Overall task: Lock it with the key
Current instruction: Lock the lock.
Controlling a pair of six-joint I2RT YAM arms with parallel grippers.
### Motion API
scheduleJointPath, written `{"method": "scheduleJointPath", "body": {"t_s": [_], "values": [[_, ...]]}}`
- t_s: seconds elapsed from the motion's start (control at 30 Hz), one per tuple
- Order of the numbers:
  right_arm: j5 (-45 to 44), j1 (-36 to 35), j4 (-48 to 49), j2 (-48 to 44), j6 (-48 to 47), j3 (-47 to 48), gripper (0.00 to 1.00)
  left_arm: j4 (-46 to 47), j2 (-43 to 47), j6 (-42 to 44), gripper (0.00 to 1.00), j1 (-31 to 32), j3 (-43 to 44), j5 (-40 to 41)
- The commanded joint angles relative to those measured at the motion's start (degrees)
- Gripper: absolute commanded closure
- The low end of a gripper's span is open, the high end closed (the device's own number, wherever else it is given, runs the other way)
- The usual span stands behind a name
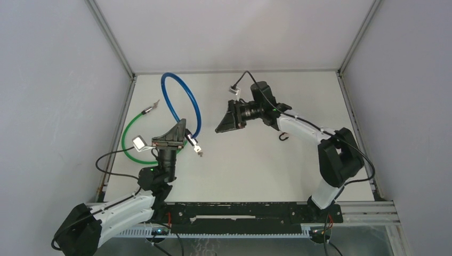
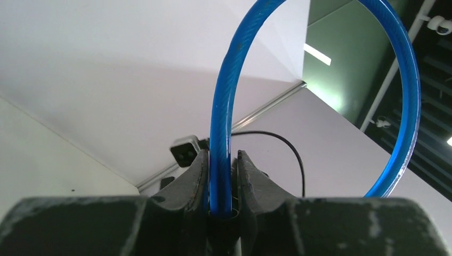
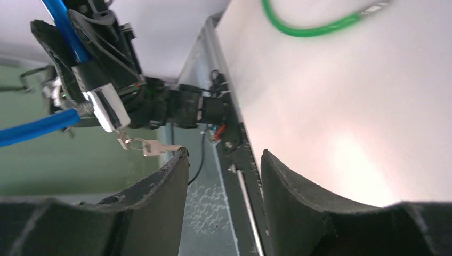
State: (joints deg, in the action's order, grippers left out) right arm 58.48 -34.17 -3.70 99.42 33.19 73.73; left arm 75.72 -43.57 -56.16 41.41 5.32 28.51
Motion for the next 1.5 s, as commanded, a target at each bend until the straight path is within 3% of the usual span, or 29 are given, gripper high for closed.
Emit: {"method": "scheduleJointPath", "body": {"t_s": [0.0, 0.07, 0.2, 0.3, 0.6, 0.77, 0.9, 1.47], "values": [[-13.63, 2.63, 2.35, -10.57, -0.87, -6.52, 0.42, 1.2, -0.84, -3.75, 1.0, 0.22, -0.36, 2.62], [-17.57, 4.32, 10.96, -14.22, 2.52, -10.77, 0.4, 2.24, -2.47, -5.43, 1.0, 0.21, 0.12, 1.04], [-12.28, 6.18, 29.39, -15.3, 6.15, -13.46, 0.33, 2.77, -6.08, -10.08, 1.0, 0.23, 2.0, -3.81], [-9.46, 7.2, 40.7, -11.72, 12.45, -11.98, 0.17, 3.46, -8.3, -12.62, 1.0, 0.17, 2.58, -6.6], [1.47, 3.72, 61.57, 4.23, 31.51, 1.12, 0.16, 3.75, -10.85, -15.38, 1.0, 0.17, 4.33, -11.16], [3.51, 0.72, 59.46, 7.19, 30.25, 5.21, 0.17, 4.17, -12.06, -16.89, 1.0, 0.17, 4.46, -11.93], [3.94, -1.15, 51.77, 8.21, 24.88, 8.14, 0.17, 4.51, -13.56, -17.99, 1.0, 0.24, 5.07, -13.0], [4.12, -1.98, 48.89, 14.49, 25.03, 13.38, 0.22, 4.48, -11.76, -17.31, 1.0, 0.25, 4.58, -12.76]]}}
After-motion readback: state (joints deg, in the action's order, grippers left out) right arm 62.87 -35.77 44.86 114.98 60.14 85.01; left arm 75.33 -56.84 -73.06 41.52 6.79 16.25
